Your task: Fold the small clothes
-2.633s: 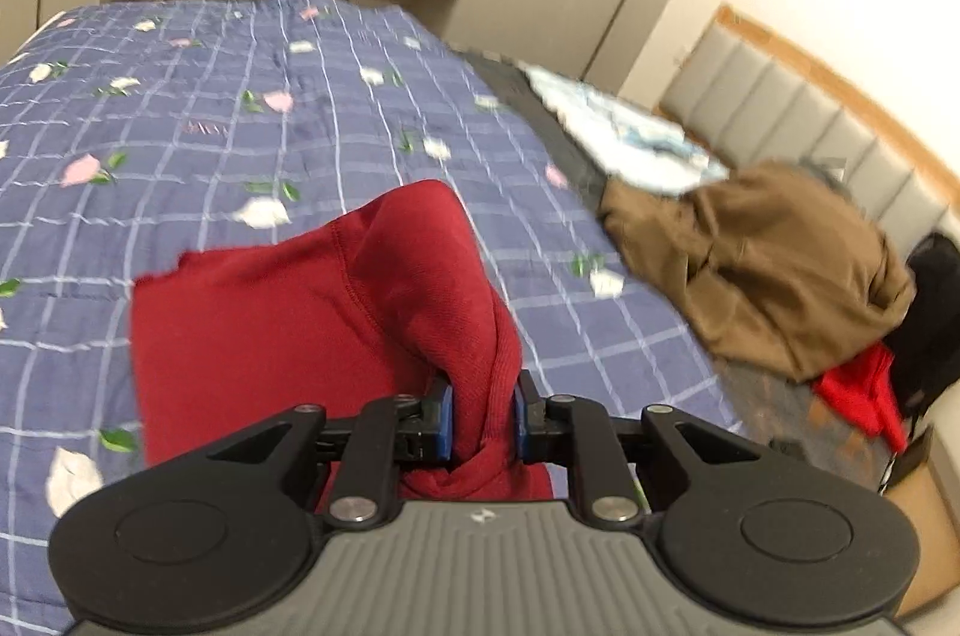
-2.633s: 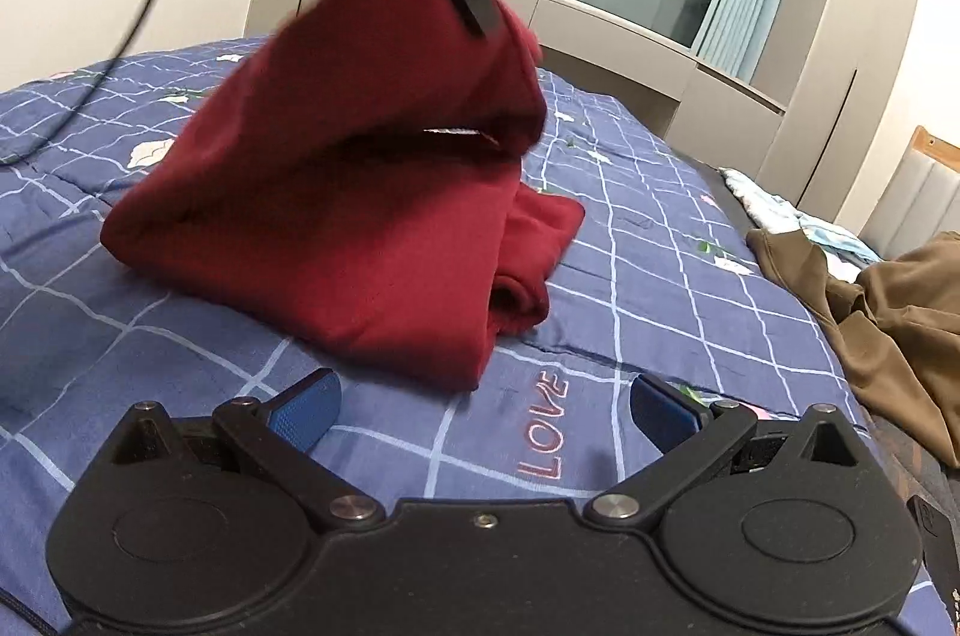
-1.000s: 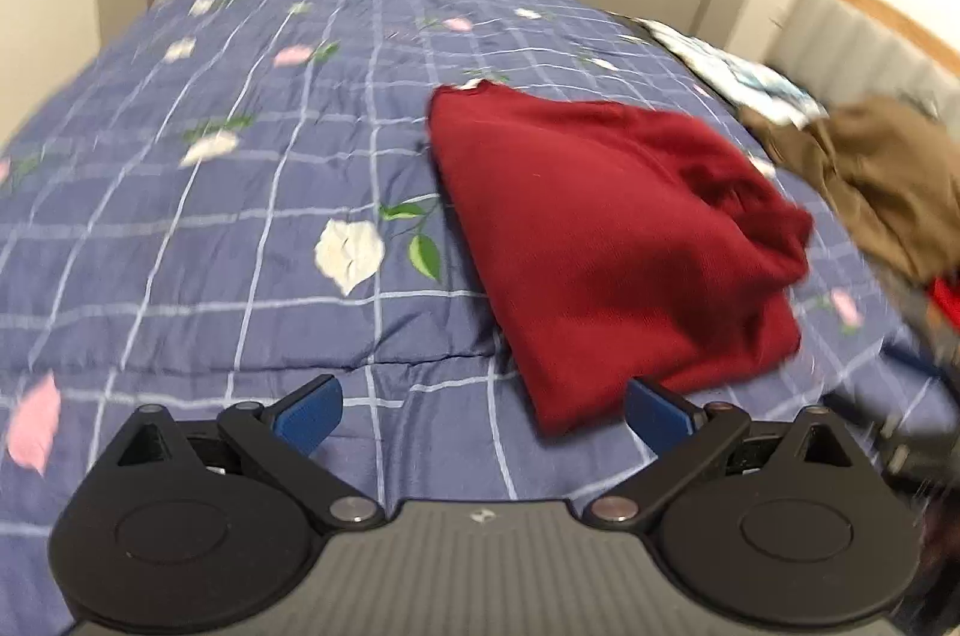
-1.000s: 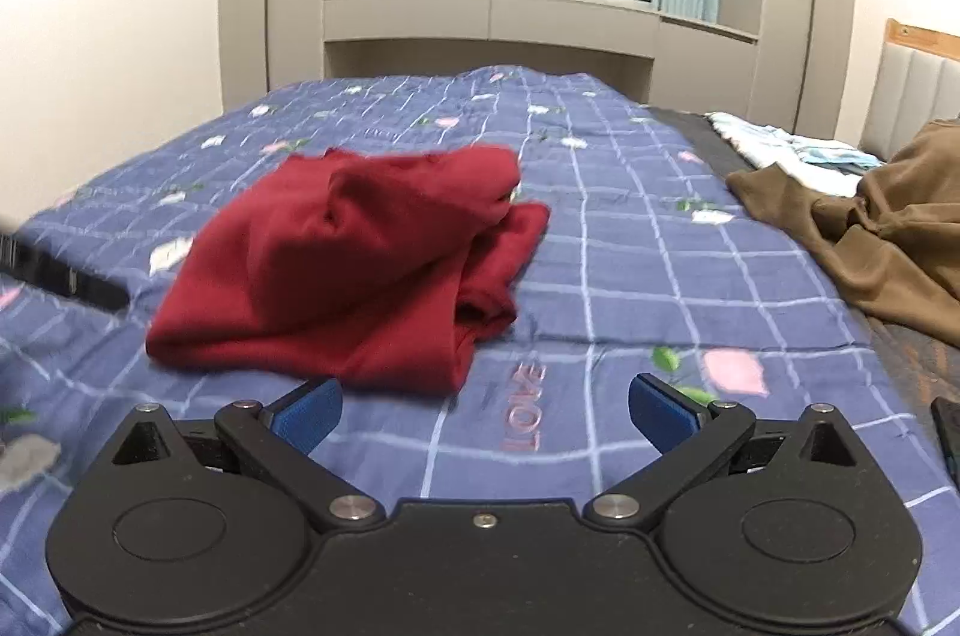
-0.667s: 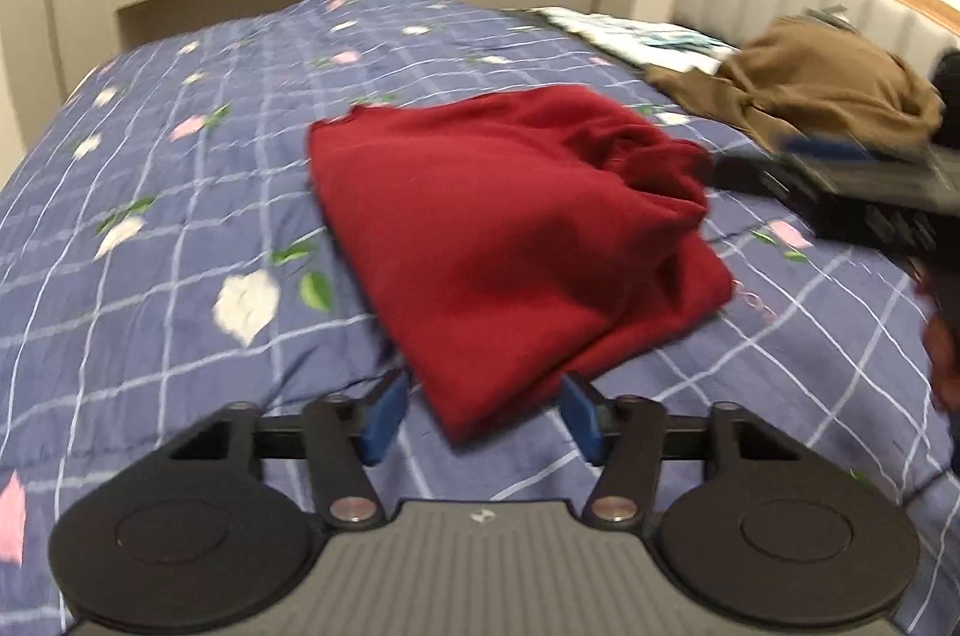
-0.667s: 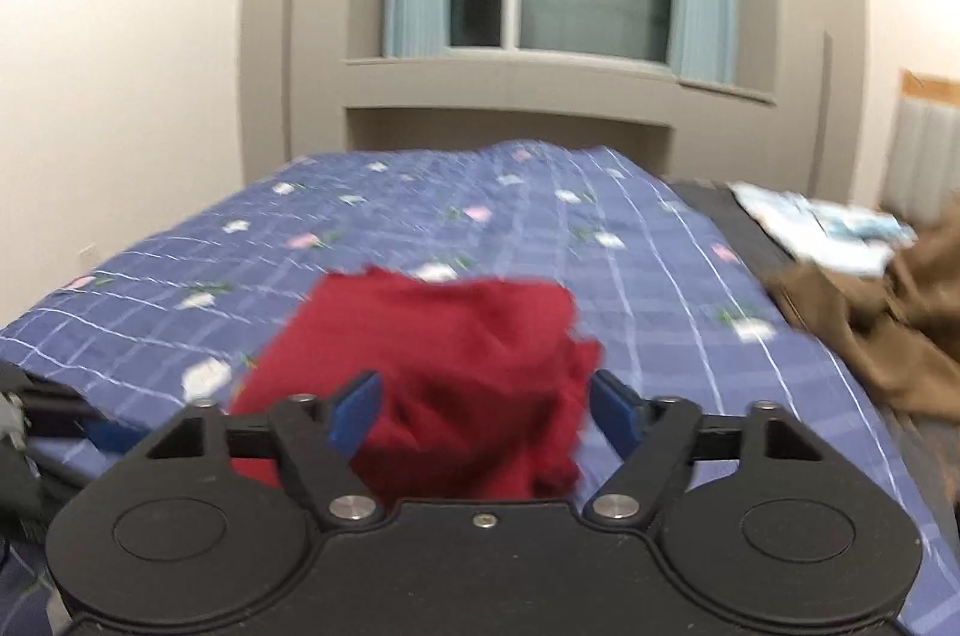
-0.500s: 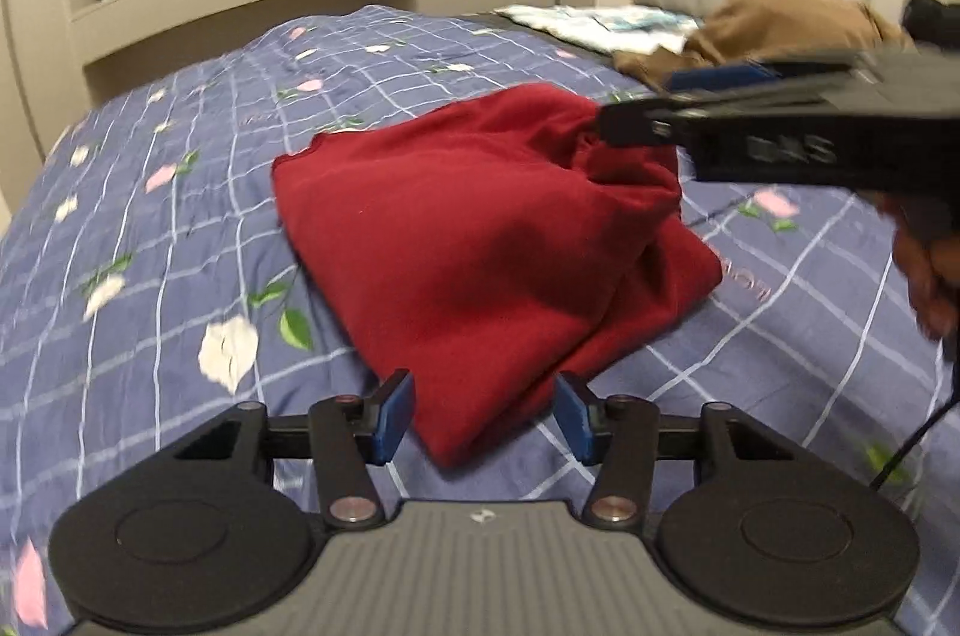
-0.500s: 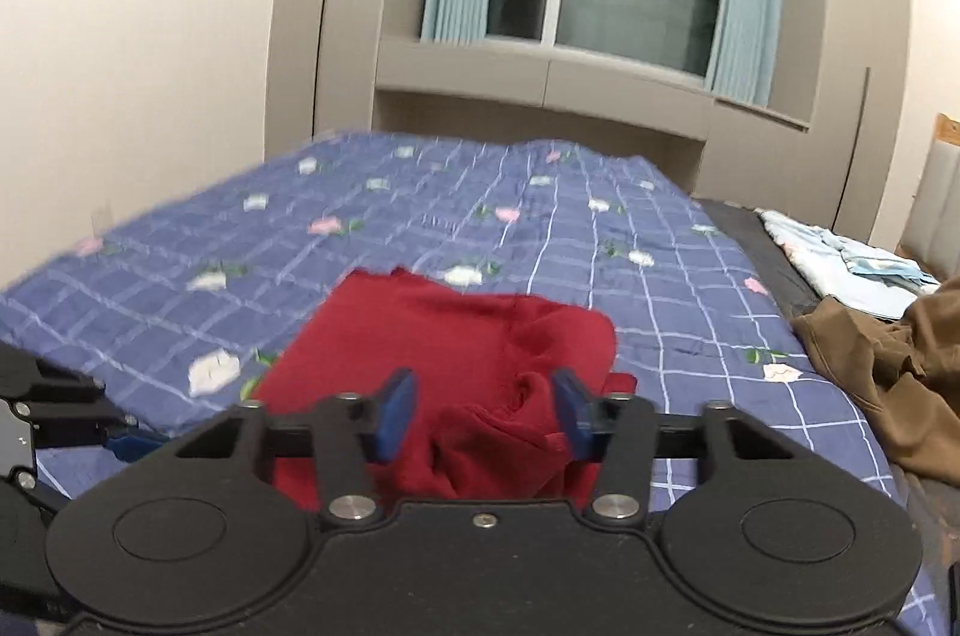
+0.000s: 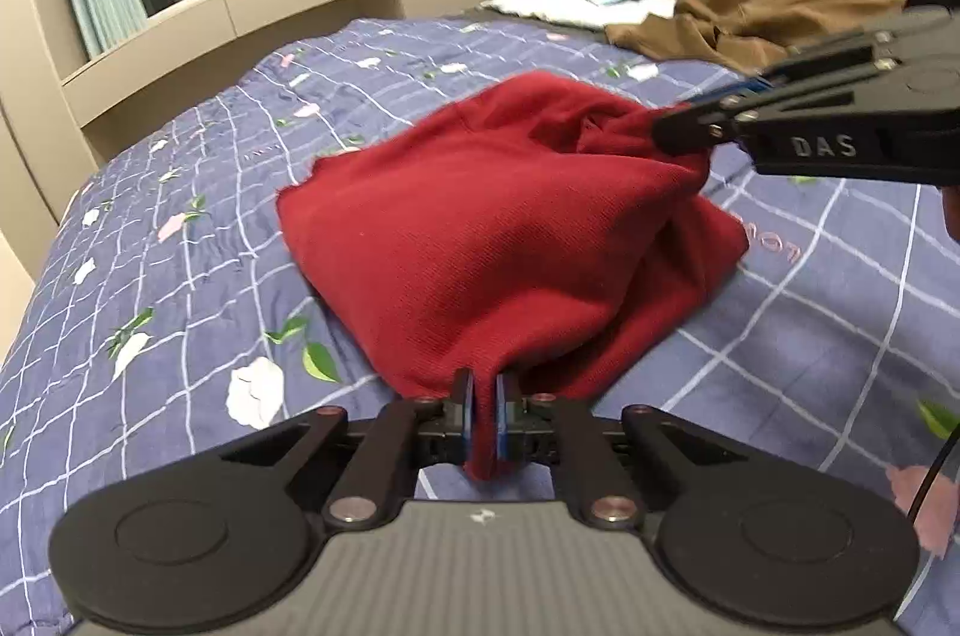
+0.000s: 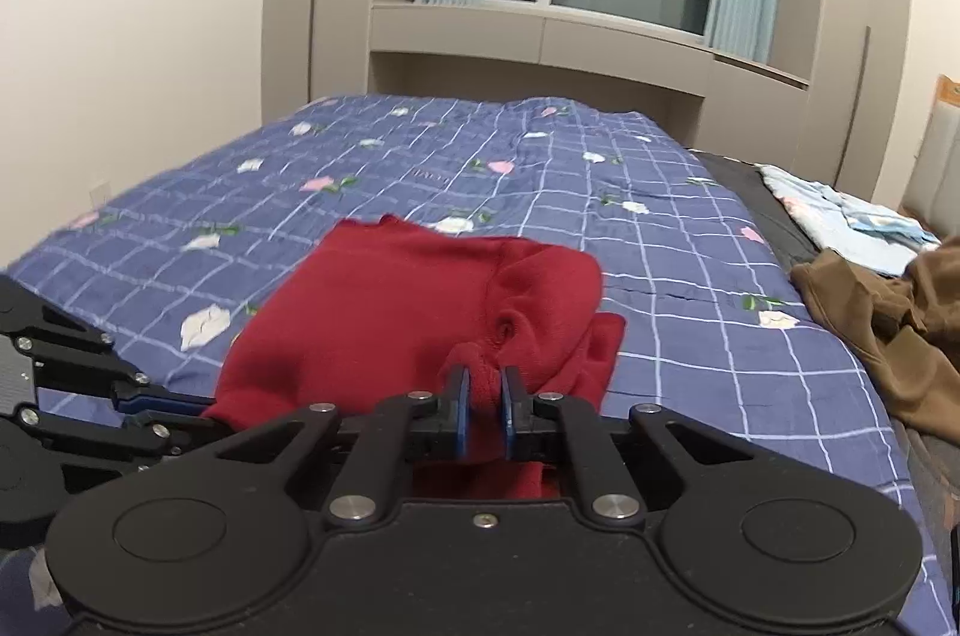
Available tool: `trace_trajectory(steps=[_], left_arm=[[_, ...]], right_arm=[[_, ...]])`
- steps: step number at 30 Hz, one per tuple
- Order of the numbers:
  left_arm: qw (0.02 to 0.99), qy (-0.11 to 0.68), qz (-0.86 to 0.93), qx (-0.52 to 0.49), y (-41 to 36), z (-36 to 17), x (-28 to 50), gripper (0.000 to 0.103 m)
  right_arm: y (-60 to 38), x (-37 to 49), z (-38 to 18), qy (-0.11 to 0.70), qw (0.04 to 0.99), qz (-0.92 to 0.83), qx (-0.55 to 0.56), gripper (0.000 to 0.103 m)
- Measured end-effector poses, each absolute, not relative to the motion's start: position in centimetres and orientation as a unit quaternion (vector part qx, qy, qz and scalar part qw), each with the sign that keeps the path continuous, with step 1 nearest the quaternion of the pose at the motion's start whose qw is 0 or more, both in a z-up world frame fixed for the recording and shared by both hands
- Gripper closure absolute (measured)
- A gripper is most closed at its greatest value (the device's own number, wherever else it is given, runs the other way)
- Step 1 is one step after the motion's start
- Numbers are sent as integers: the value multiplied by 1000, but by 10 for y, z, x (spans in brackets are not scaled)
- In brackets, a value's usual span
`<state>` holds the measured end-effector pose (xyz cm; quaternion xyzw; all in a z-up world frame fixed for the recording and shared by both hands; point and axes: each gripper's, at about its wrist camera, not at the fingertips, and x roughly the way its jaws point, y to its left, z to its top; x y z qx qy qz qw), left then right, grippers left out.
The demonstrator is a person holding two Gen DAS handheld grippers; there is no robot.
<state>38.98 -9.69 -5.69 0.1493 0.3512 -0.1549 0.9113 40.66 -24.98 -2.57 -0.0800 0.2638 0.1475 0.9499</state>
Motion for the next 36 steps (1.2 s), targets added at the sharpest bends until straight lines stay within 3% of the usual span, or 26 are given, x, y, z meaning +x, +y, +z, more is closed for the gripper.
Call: trace_trajectory(steps=[6,23,26,28,29,31,33,36], left_arm=[[923,338,-143,114,-79,-47,383,98],[910,365,-144,136,-87,-70,383,98],[910,366,-145,130,-85,-69,384,96],[911,367,-147,114,-80,-66,387,88],[913,365,-148,101,-76,-63,387,85],[920,361,-142,58,-63,-54,389,45],[928,345,-139,4,-46,-44,391,28],[934,329,-122,-62,-25,-32,404,23]], right_arm=[[-271,397,-28,266,954,136,-19,93],[-288,387,-72,314,943,96,48,93],[-289,385,-70,311,944,102,50,87],[-288,382,-64,298,948,107,36,66],[-287,380,-60,288,951,106,25,60],[-286,378,-53,269,957,111,10,42],[-285,381,-48,254,961,110,4,34],[-283,396,-45,248,963,107,8,26]])
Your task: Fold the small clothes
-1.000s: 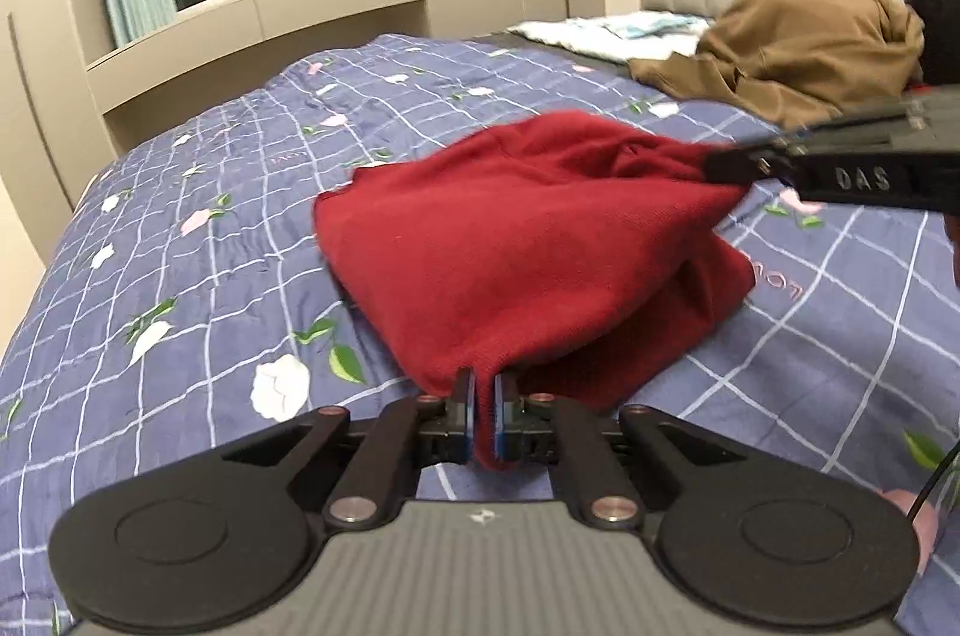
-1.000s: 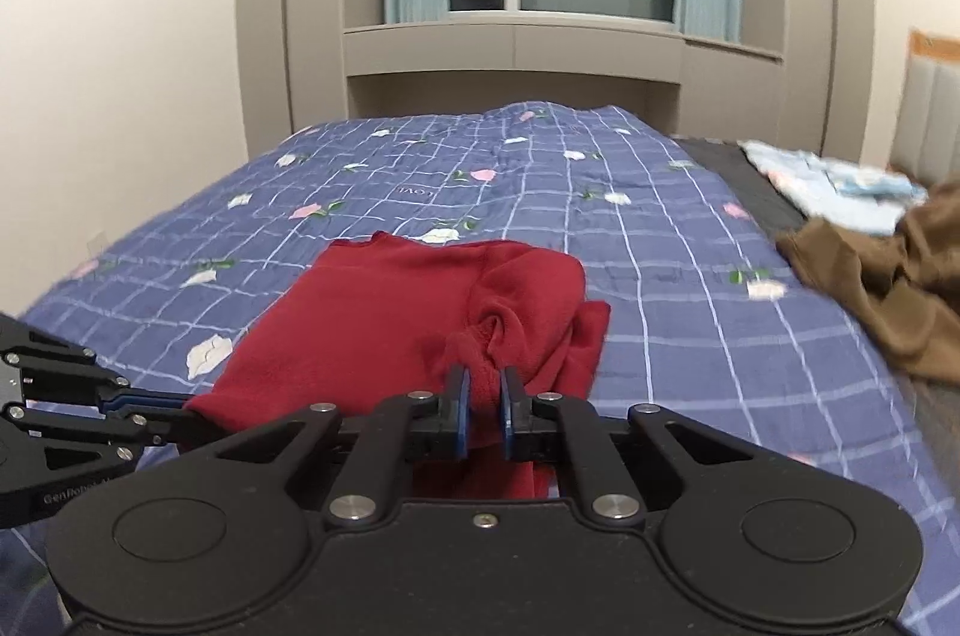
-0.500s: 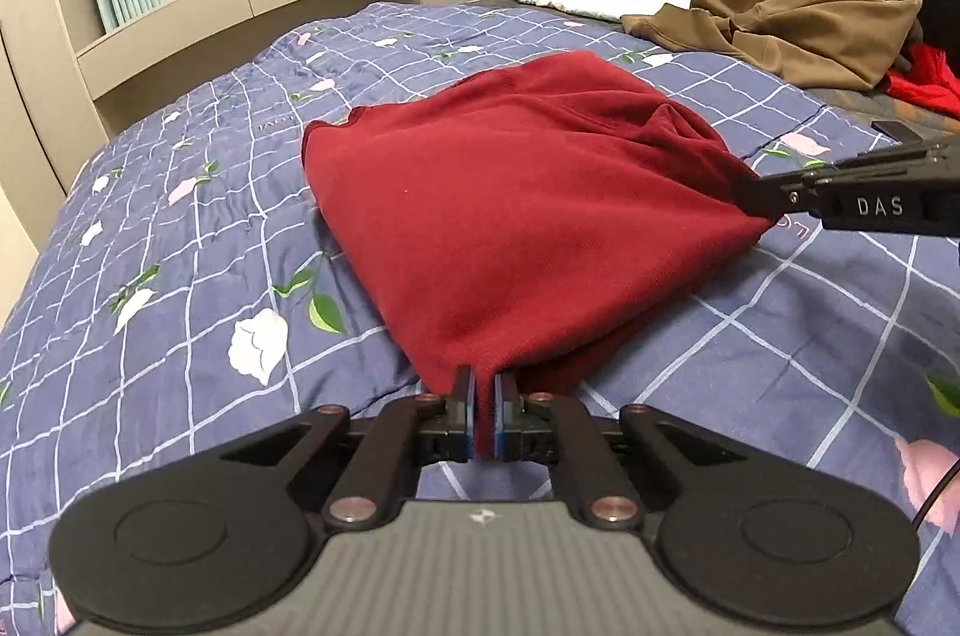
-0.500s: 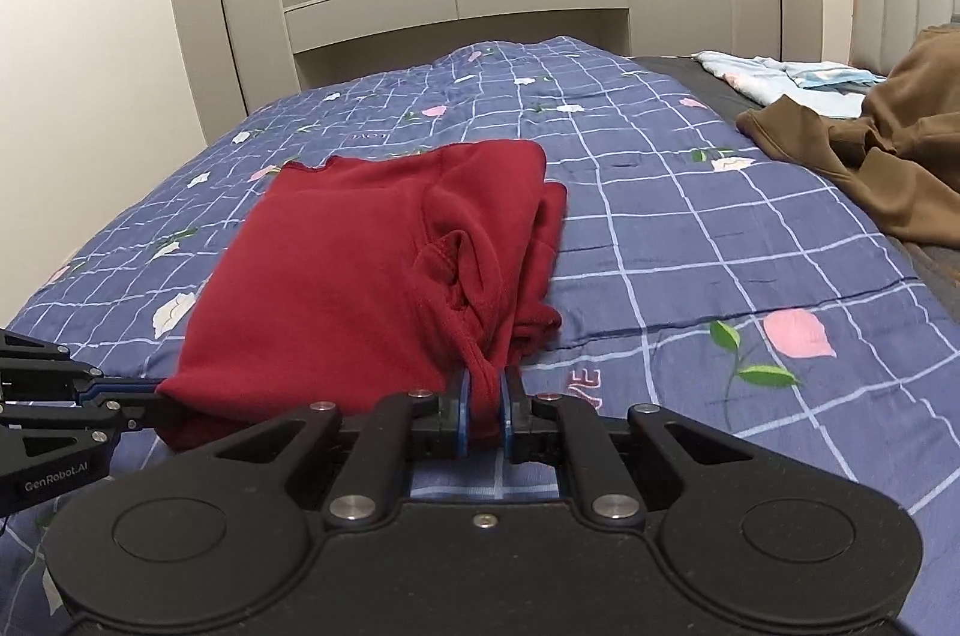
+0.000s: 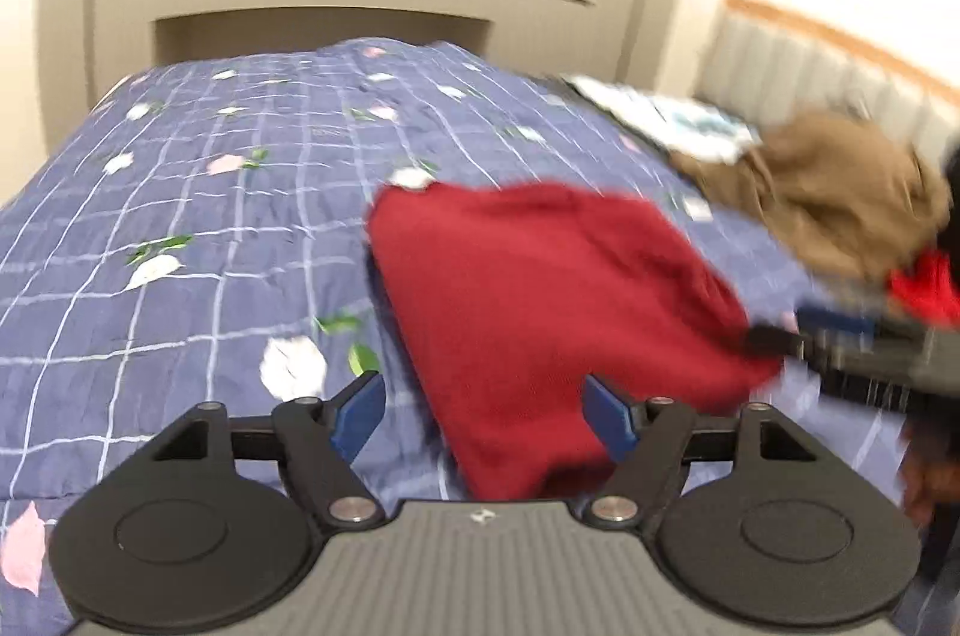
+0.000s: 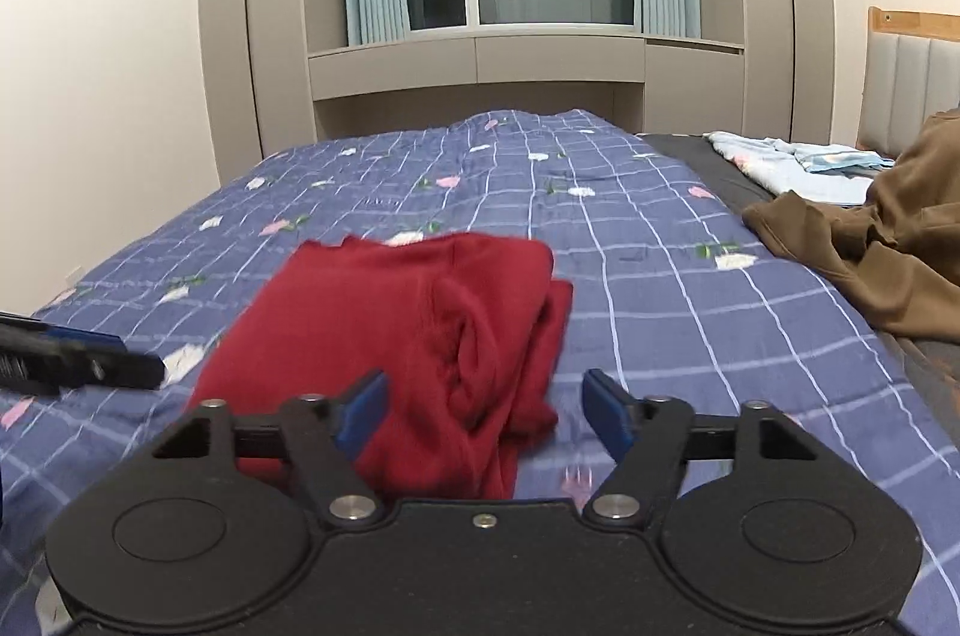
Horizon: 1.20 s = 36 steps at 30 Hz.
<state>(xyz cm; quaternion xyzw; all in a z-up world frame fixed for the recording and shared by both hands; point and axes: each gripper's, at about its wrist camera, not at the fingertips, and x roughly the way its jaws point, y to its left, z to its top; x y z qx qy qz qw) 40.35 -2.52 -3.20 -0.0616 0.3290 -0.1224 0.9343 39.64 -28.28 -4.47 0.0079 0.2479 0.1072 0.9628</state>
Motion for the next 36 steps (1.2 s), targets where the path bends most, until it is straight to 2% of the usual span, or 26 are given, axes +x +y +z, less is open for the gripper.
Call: trace_trajectory(steps=[4,8,9,10,11,13,15,17,21,23,25,26,28,31,33,36], left_arm=[[938,326,-83,-80,-15,-25,434,20],[943,314,-64,-90,-17,-24,462,14],[943,314,-61,-90,-20,-25,470,14],[942,317,-59,-90,-24,-26,477,14],[941,321,-58,-89,-27,-28,485,14],[938,332,-61,-86,-32,-33,496,13],[935,338,-65,-79,-37,-40,502,13],[933,345,-68,-73,-41,-47,506,13],[927,363,-60,-69,-43,-60,512,13],[924,371,-58,-73,-40,-65,512,12],[924,369,-57,-79,-36,-62,510,10],[927,363,-54,-81,-34,-60,509,9],[932,350,-43,-86,-30,-56,511,5],[935,340,-11,-100,-29,-52,524,2],[934,340,20,-105,-31,-50,537,2],[932,343,50,-104,-36,-57,561,1]], right_arm=[[-279,431,-44,255,960,106,32,20],[-283,481,-44,277,954,96,61,22],[-285,493,-44,282,952,95,66,30],[-287,507,-46,290,950,91,72,43],[-289,518,-49,298,948,86,74,51],[-293,541,-56,323,940,78,81,73],[-298,556,-63,336,933,91,97,88],[-295,560,-64,329,936,95,79,92],[-286,568,-68,322,941,95,42,92],[-285,570,-73,327,940,90,27,81],[-287,565,-70,319,945,73,16,57],[-287,560,-65,306,950,63,12,50],[-285,551,-55,279,959,50,2,27],[-270,545,-48,251,966,62,-23,13],[-256,549,-50,239,967,70,-54,8],[-239,562,-66,231,964,38,-128,9]])
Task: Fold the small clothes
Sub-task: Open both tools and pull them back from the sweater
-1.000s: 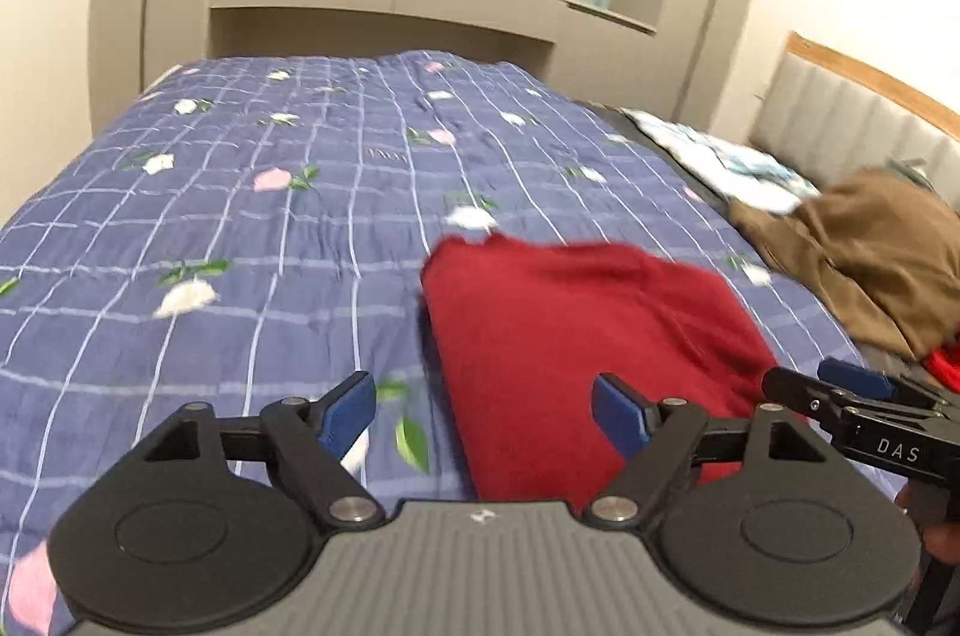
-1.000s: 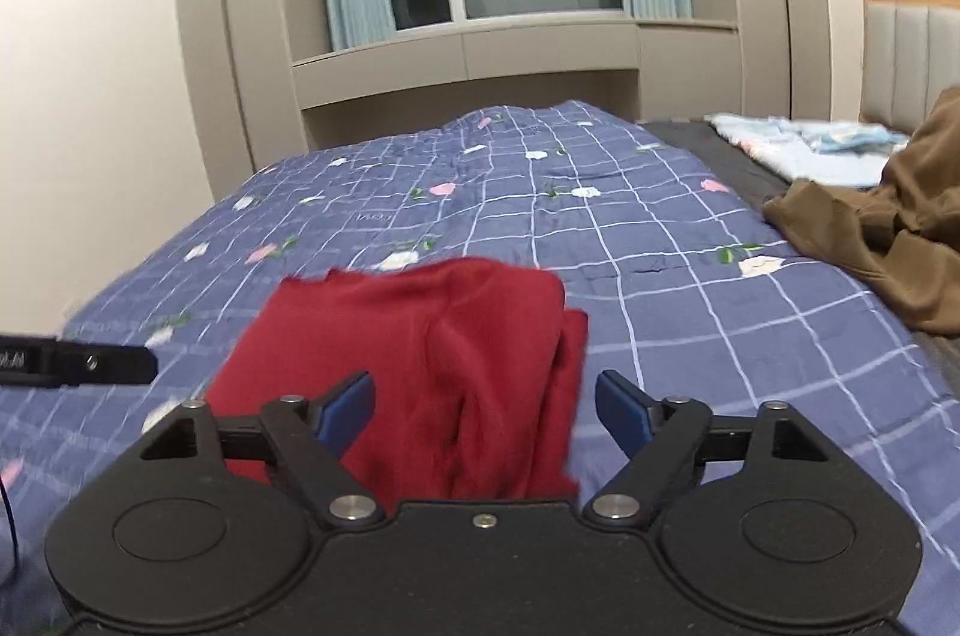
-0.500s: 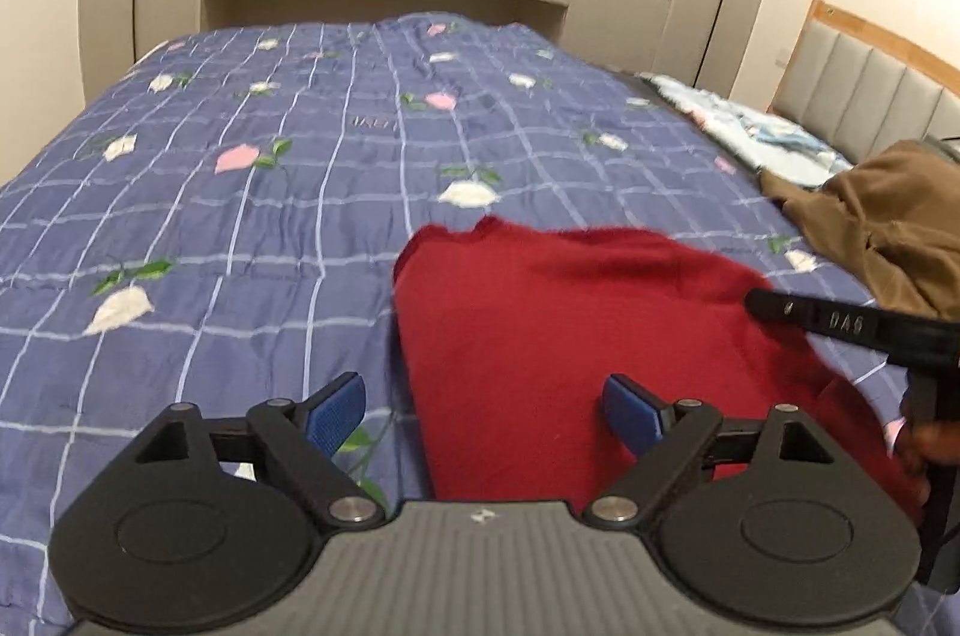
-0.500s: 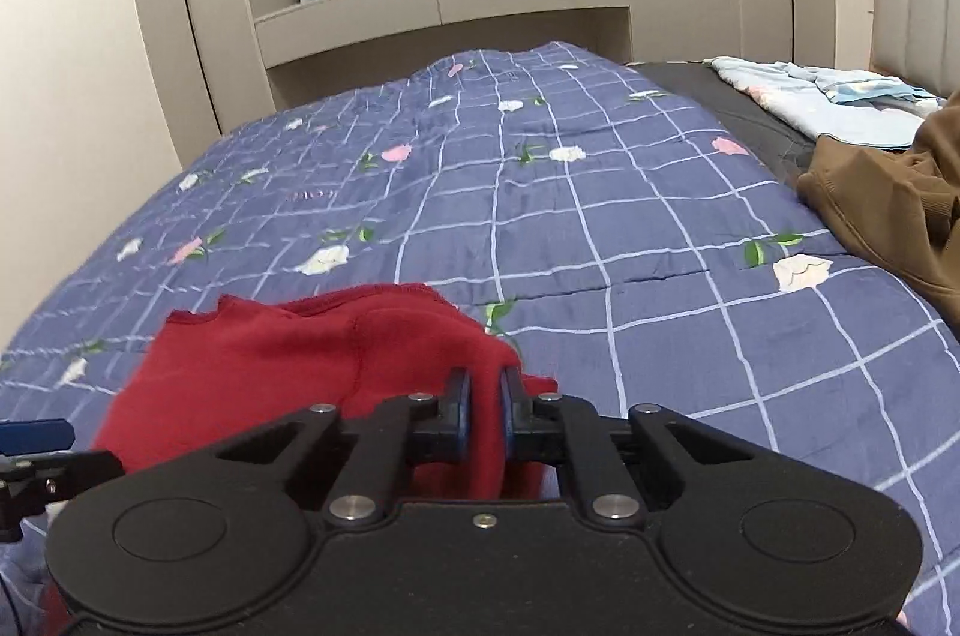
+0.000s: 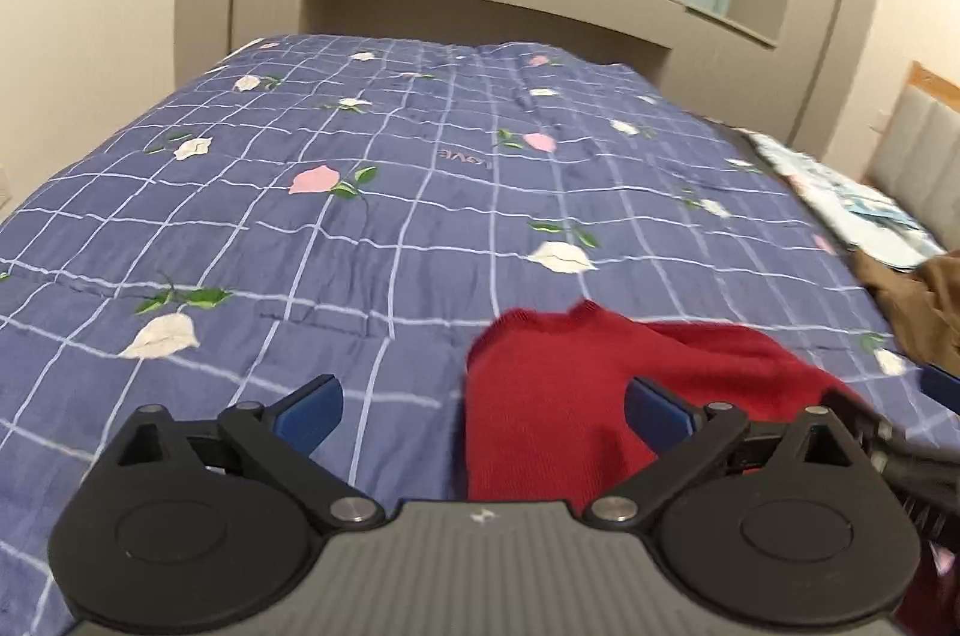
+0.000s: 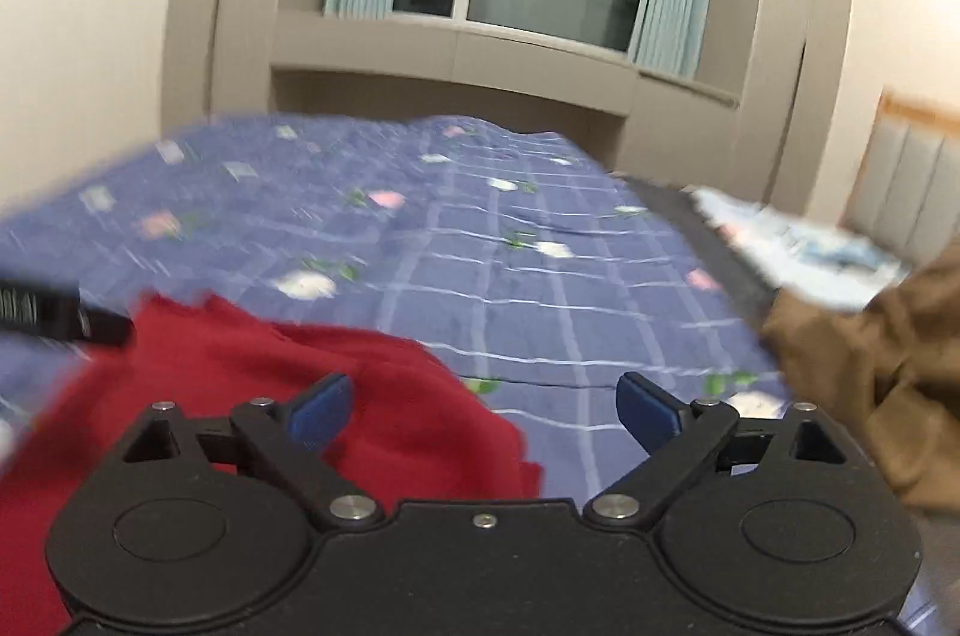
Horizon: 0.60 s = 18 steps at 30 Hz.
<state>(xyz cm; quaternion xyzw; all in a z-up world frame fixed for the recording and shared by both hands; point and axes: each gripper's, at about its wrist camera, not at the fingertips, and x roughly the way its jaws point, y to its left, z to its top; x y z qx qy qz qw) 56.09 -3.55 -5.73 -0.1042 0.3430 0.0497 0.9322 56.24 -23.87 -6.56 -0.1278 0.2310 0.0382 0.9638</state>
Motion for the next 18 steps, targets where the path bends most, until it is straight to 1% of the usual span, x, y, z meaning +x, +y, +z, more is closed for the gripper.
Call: trace_trajectory(steps=[2,3,4,6,9,13,18], left_arm=[[924,366,73,-88,-40,-69,578,1],[920,375,80,-82,-41,-75,584,1],[917,383,82,-79,-41,-82,587,1],[911,397,79,-78,-42,-97,591,0],[920,379,78,-60,-45,-107,588,0],[921,379,77,-51,-48,-109,591,0],[922,377,73,-48,-48,-110,592,0]], right_arm=[[-237,573,-81,232,959,-3,-161,9],[-243,578,-88,236,959,-17,-157,7],[-251,582,-94,240,961,-23,-137,3],[-264,585,-103,244,965,-24,-95,1],[-273,591,-112,253,965,-14,-63,1],[-285,597,-117,270,963,3,-20,1],[-289,592,-117,275,961,10,-4,1]])
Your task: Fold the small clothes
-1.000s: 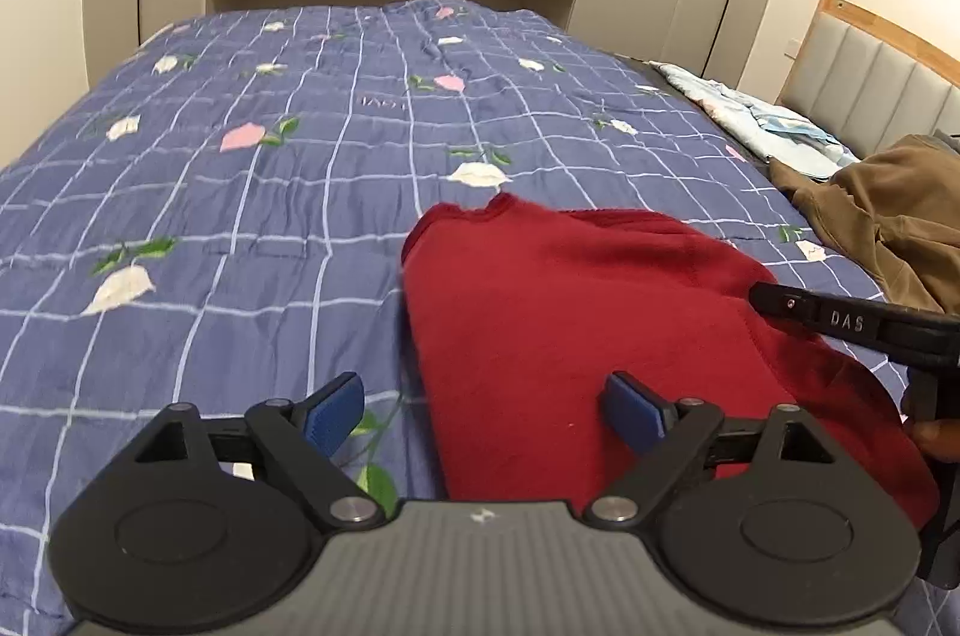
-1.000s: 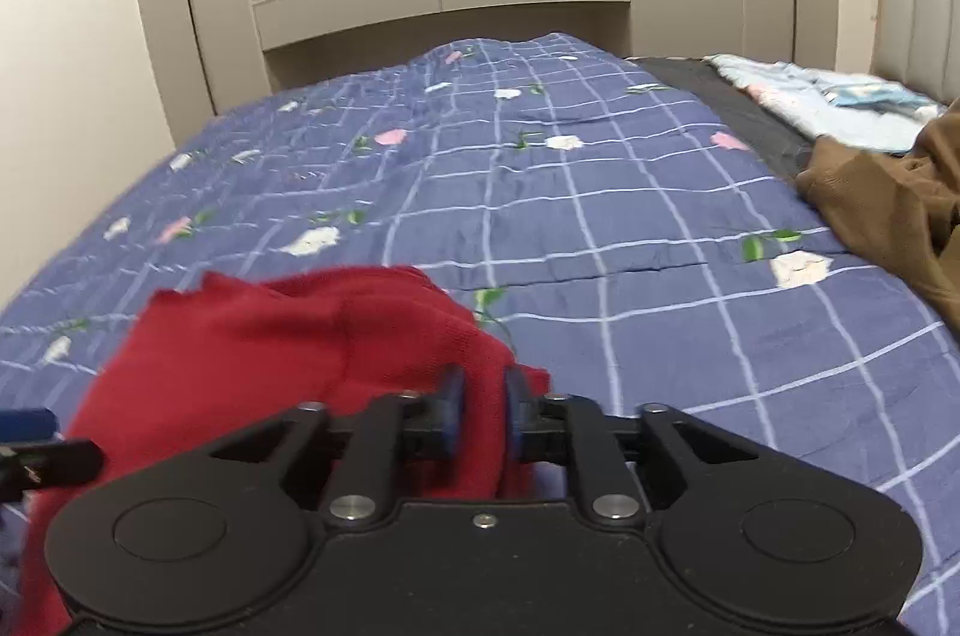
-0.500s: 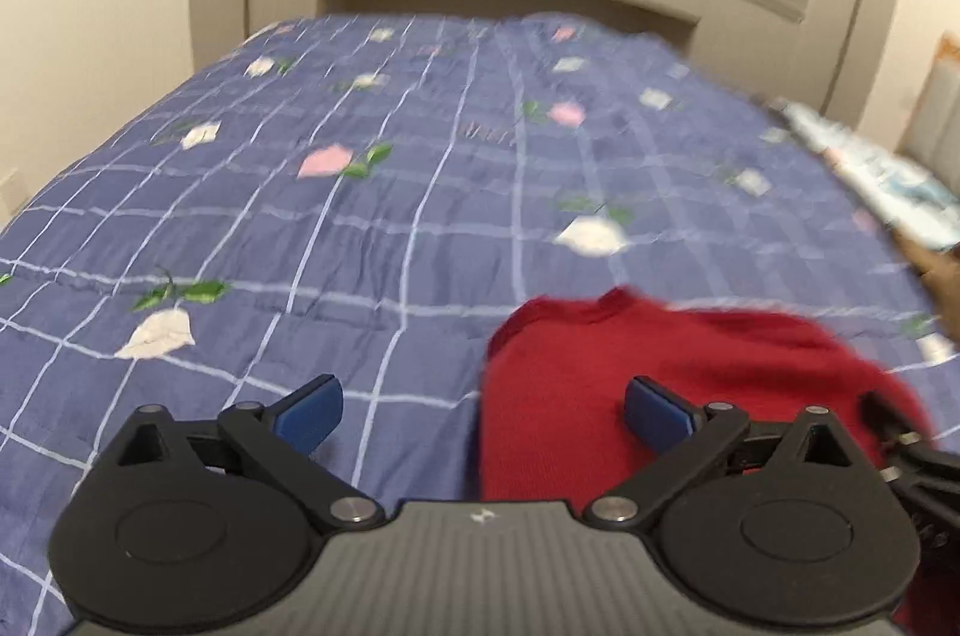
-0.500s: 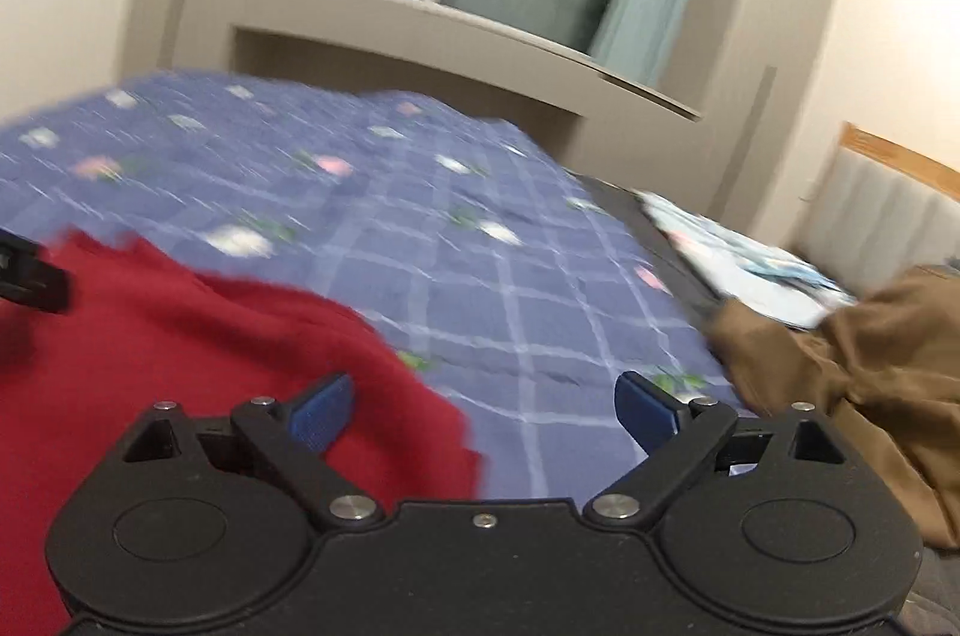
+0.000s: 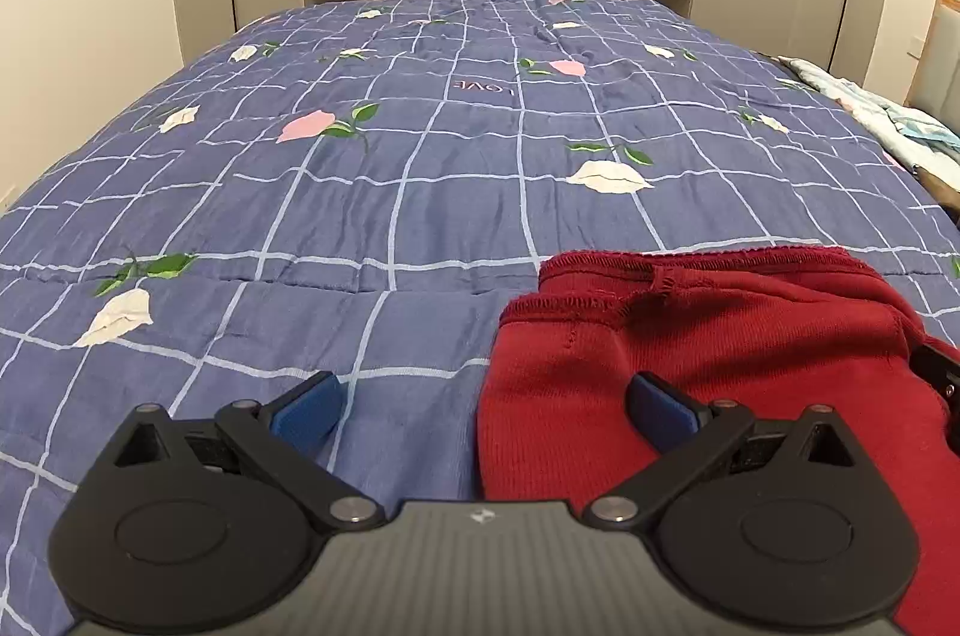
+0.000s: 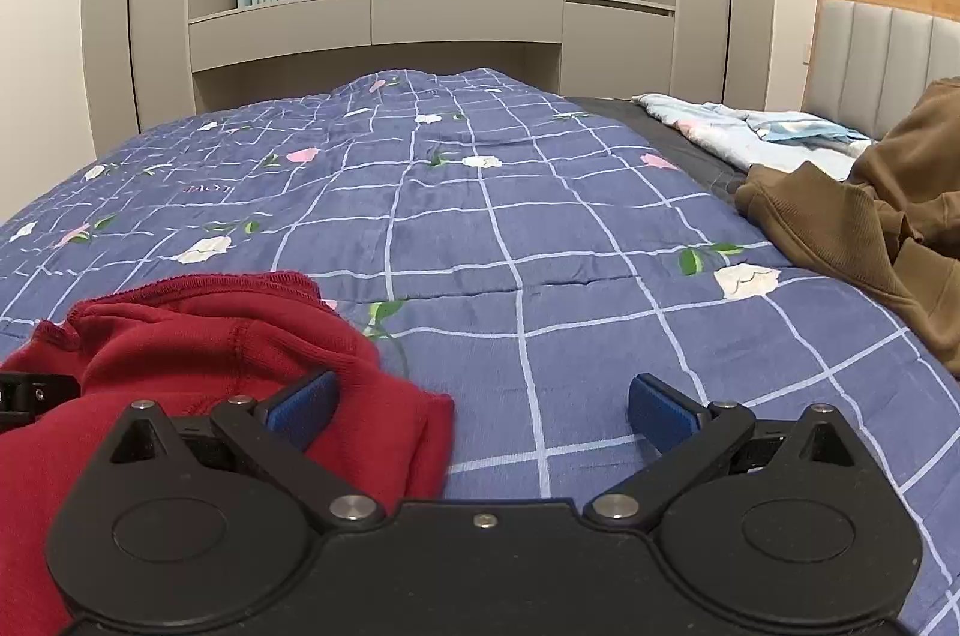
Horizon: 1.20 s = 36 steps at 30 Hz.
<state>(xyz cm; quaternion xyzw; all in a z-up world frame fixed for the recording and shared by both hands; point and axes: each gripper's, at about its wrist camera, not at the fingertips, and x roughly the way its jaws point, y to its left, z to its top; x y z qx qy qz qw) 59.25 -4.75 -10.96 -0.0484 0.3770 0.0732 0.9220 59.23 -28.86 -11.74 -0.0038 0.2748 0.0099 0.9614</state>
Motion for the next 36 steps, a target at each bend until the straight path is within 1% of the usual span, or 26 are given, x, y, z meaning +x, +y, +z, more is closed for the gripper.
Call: trace_trajectory(steps=[4,6,9,12,15,17,20,26,36], left_arm=[[923,377,56,-54,-41,-106,589,1],[918,384,51,-83,-32,-97,580,1],[916,377,54,-123,-22,-84,559,1],[915,378,44,-135,-22,-73,536,1],[915,376,22,-141,-28,-66,507,1],[913,382,10,-139,-35,-69,492,1],[910,397,12,-121,-43,-77,477,1],[903,413,18,-121,-45,-79,474,1],[905,410,29,-111,-52,-81,471,0]], right_arm=[[-304,591,-114,289,955,30,53,1],[-311,579,-104,287,955,21,71,1],[-311,544,-86,260,964,-6,61,1],[-307,506,-71,228,971,15,67,1],[-295,479,-65,217,974,41,45,1],[-289,469,-68,221,973,51,31,1],[-287,466,-83,256,966,34,23,1],[-307,474,-103,292,949,57,103,1],[-312,473,-107,293,945,68,128,0]])
